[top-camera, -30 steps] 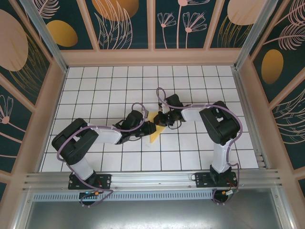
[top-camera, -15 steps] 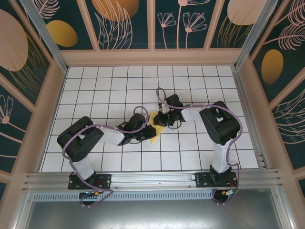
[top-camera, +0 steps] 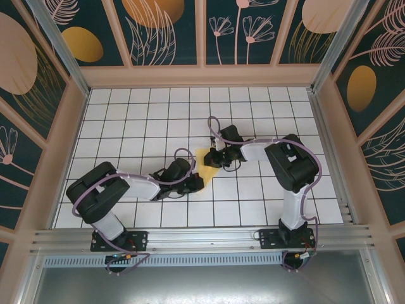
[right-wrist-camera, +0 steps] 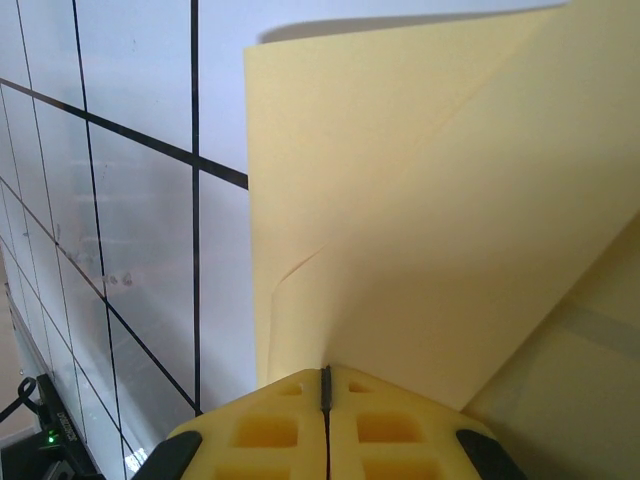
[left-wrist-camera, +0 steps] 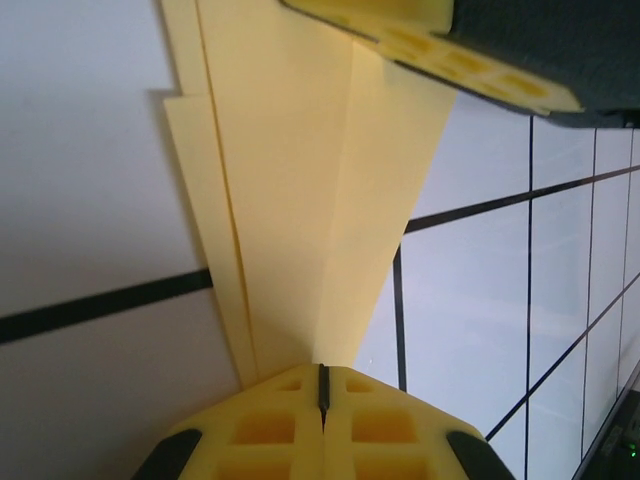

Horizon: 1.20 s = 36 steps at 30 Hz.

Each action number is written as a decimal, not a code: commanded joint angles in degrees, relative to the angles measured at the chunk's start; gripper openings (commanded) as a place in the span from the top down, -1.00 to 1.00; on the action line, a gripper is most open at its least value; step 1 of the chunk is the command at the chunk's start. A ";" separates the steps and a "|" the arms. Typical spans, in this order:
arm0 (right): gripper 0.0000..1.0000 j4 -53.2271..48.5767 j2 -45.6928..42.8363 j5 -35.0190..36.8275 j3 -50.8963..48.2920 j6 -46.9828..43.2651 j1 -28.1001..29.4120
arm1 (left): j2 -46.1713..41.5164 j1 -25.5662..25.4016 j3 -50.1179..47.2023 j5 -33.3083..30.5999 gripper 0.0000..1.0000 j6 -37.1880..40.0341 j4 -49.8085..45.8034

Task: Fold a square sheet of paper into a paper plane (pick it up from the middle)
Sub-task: Fourth fold the wing at the center of the table.

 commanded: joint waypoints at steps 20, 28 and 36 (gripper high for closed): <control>0.83 -4.61 4.83 8.81 -1.84 0.63 -0.17 | -2.61 -1.89 0.66 3.06 1.00 8.30 -14.60; 0.78 -3.53 3.18 6.20 0.10 1.30 -0.17 | -6.16 -1.97 3.64 -2.16 0.97 14.15 -20.65; 0.46 0.65 -7.95 2.46 0.98 5.58 -2.73 | -12.53 1.27 5.85 -13.27 0.43 9.82 -23.84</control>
